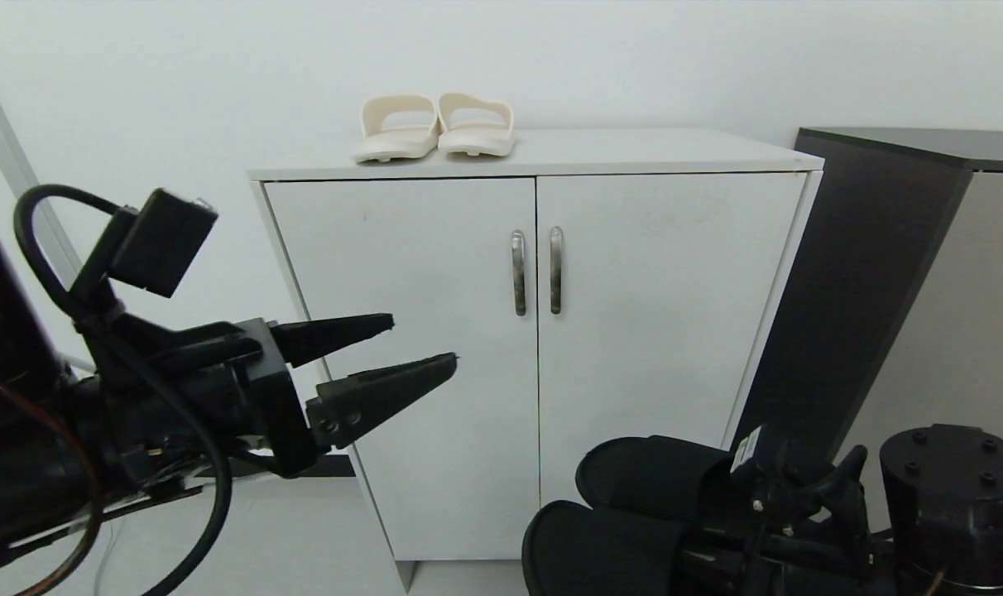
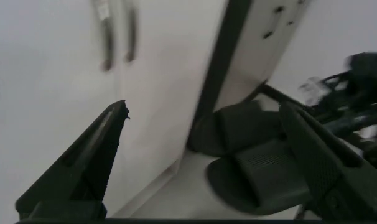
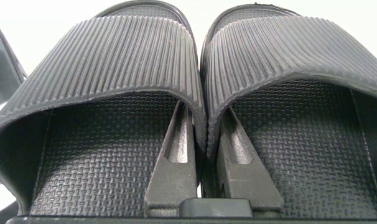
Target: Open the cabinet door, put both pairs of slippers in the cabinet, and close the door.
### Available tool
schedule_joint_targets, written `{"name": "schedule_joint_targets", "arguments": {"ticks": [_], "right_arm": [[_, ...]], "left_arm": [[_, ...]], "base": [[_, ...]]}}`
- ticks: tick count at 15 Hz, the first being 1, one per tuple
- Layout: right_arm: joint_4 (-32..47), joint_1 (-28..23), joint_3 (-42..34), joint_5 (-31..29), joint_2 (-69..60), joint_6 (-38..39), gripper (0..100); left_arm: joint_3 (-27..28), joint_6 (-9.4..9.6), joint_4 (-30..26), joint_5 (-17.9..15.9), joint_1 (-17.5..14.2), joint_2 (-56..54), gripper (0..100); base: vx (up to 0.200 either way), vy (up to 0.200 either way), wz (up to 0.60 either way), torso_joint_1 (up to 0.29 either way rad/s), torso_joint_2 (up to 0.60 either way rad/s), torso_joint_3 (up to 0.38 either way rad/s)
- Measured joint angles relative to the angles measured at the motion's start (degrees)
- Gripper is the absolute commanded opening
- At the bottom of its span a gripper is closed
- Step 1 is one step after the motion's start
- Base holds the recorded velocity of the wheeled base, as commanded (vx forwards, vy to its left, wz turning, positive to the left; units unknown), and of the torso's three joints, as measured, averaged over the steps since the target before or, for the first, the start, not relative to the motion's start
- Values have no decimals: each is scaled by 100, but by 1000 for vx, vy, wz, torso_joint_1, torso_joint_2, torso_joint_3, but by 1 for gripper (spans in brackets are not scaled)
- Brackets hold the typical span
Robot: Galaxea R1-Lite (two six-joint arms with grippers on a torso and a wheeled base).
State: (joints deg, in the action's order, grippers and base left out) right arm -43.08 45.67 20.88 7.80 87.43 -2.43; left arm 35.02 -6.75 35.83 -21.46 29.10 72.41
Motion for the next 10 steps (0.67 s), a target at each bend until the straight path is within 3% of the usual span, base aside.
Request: {"name": "schedule_joint_targets", "arguments": {"ticks": [2, 5, 7, 10], "right_arm": [[-2, 22, -10, -1, 27, 0, 0], [0, 33, -33, -1, 49, -2, 0], [-2, 35, -44, 0, 68, -26, 0], [-2, 39, -99, 0, 107, -173, 0]], "left_arm": [[299, -148, 161, -13, 267, 379, 100], [690, -206, 180, -55, 444, 925, 100], [937, -241, 183, -354, 491, 1220, 100], [1506, -635, 180, -519, 557, 1668, 100]], "base": [[0, 0, 0, 0, 0, 0], [0, 0, 0, 0, 0, 0], [0, 0, 0, 0, 0, 0], [0, 0, 0, 0, 0, 0]]}}
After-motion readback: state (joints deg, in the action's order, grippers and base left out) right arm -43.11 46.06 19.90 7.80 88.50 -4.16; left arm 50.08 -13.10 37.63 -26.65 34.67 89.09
